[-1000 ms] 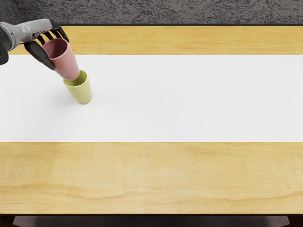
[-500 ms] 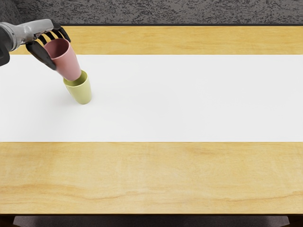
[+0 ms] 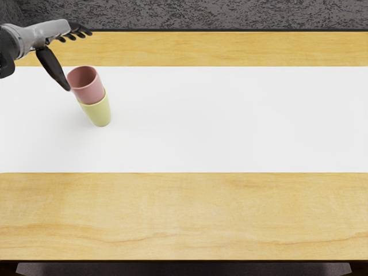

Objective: Pick up cup and place in cup with left hand

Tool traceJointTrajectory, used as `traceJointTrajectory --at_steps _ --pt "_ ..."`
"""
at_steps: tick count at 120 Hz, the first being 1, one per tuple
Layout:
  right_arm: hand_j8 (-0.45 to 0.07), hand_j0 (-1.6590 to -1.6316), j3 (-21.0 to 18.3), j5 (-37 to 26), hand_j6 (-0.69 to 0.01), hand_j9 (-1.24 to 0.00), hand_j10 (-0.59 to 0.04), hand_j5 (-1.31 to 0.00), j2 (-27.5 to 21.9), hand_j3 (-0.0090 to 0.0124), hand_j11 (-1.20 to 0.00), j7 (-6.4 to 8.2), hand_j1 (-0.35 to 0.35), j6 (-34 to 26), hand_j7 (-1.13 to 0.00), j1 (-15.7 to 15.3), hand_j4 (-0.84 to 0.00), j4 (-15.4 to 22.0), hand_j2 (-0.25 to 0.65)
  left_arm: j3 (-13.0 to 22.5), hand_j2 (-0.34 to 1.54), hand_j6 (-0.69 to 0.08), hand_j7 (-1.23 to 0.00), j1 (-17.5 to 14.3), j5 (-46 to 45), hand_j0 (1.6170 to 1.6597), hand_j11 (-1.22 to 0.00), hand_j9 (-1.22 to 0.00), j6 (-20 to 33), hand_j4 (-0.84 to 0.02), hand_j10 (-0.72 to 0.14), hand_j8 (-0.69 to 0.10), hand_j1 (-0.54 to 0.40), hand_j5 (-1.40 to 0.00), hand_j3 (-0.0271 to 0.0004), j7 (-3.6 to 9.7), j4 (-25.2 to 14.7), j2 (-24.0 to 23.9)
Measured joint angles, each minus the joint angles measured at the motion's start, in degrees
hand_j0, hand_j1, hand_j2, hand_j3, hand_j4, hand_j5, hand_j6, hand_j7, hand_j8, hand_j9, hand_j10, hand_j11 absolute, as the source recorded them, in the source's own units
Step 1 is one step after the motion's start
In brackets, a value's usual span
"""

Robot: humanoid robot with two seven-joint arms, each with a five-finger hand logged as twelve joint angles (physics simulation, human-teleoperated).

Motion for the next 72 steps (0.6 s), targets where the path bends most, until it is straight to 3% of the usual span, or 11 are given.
traceJointTrajectory --at_steps 9,21,33,49,60,72 --pt "-0.015 -1.6581 0.00 -0.02 -0.014 -0.02 -0.015 -0.02 0.00 0.0000 -0.02 0.00 -0.331 0.00 -0.02 0.00 -0.015 0.00 -0.003 -1.61 0.04 -0.147 -0.21 1.63 -0.57 1.6578 -0.21 -0.21 -0.44 -0.154 -0.162 -0.152 0.166 -0.21 0.0000 -0.15 -0.28 -0.66" --pt "-0.015 -1.6581 0.00 -0.03 -0.014 -0.02 -0.015 -0.02 0.00 0.0000 -0.02 0.00 -0.331 0.00 -0.02 0.01 -0.015 0.00 -0.003 -4.51 0.03 -0.128 -0.17 2.32 -4.69 1.6579 -0.17 -0.17 -2.53 -0.132 -0.136 -0.131 0.196 -0.17 0.0000 -2.47 -1.60 -1.81" --pt "-0.015 -1.6581 0.00 -0.01 -0.015 -0.02 -0.015 -0.02 0.00 0.0000 -0.02 0.00 -0.331 0.00 -0.02 0.01 -0.015 0.00 -0.003 -7.52 0.02 -0.086 -0.11 3.61 -6.88 1.6579 -0.11 -0.11 -4.71 -0.088 -0.090 -0.087 0.249 -0.11 0.0000 -3.60 -2.51 -3.49" --pt "-0.015 -1.6581 0.00 -0.01 -0.015 -0.02 -0.015 -0.02 0.00 0.0000 -0.02 0.00 -0.331 0.00 -0.02 0.03 -0.015 0.00 -0.003 -10.76 0.01 -0.049 -0.06 3.94 -7.86 1.6580 -0.06 -0.06 -11.95 -0.050 -0.051 -0.050 0.295 -0.06 0.0000 -3.77 -3.31 -6.50" --pt "-0.015 -1.6581 0.00 -0.01 -0.015 -0.02 -0.015 -0.02 0.00 0.0000 -0.02 0.00 -0.331 0.00 -0.02 0.02 -0.015 0.00 -0.003 -13.17 0.01 -0.035 -0.04 6.21 -8.18 1.6580 -0.04 -0.04 -18.11 -0.035 -0.035 -0.035 0.312 -0.04 0.0000 -4.01 -3.56 -7.52" --pt "-0.015 -1.6581 0.00 0.00 -0.015 -0.02 -0.015 -0.02 0.00 0.0000 -0.02 0.00 -0.331 0.00 -0.02 0.01 -0.015 0.00 -0.003 -15.64 0.01 -0.024 -0.03 7.51 -8.62 1.6580 -0.03 -0.03 -21.39 -0.024 -0.024 -0.024 0.325 -0.03 0.0000 -4.19 -3.67 -8.73"
